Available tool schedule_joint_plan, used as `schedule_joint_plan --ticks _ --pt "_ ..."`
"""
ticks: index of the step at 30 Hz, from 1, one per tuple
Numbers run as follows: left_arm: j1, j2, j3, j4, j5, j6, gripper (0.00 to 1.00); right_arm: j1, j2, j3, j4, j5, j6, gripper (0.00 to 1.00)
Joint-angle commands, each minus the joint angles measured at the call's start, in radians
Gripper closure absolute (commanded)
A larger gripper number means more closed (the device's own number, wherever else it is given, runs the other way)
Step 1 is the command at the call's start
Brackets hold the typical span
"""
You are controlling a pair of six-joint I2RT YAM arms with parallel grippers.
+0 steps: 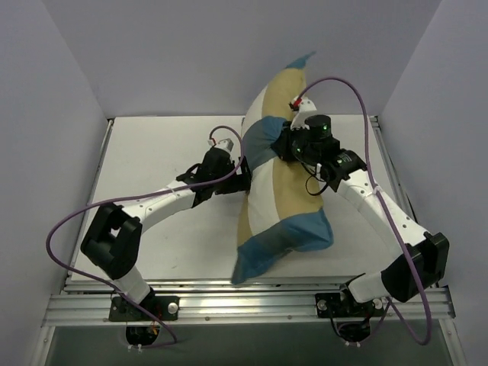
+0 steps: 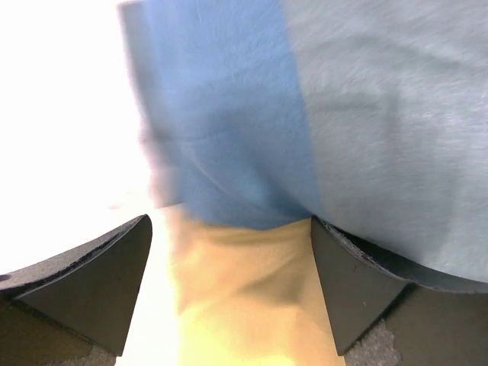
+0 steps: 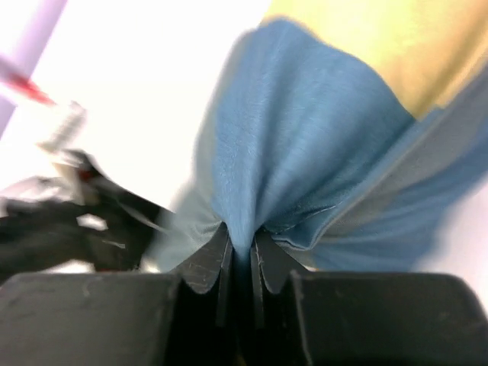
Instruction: Remove the pillowcase from the pillow
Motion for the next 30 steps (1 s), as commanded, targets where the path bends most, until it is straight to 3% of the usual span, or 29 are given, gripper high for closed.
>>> schedule_joint_plan --ticks 1,6,10,11,16,20,23,30 --pt "-0.046 -0.032 0.023 0.231 0.092 -0.11 0.06 0.149 -0.028 0.164 -0.059 -0.025 -0.085 1.0" --pt "-0.044 -0.172 -0.11 0.235 -0.005 -0.153 0.06 0.261 0.079 0.157 -0.043 0.053 -0.103 1.0" --pt "-0.034 -0.347 -0.289 0.085 -0.134 -0.2 0.06 0.334 0.165 0.102 -0.017 0.067 -0.082 0.95" --pt "-0.027 -0.428 -0.352 0.052 -0.147 -0.205 0.06 0.367 0.173 0.095 -0.007 0.073 -0.074 0.86" --pt "-0.026 -0.685 -0.446 -0.24 -0.213 -0.202 0.06 0.423 0.145 0.138 -0.045 0.11 -0.065 0.64" --pt "-0.021 -0.886 -0.425 -0.425 -0.248 -0.178 0.06 0.44 0.061 0.174 -0.089 0.156 -0.062 0.33" --pt "-0.011 -0.933 -0.377 -0.494 -0.276 -0.155 0.06 0.446 -0.012 0.166 -0.113 0.188 -0.044 0.2" --pt "0.031 -0.765 -0.226 -0.427 -0.23 0.02 0.06 0.443 -0.171 0.048 -0.232 0.355 0.036 0.12"
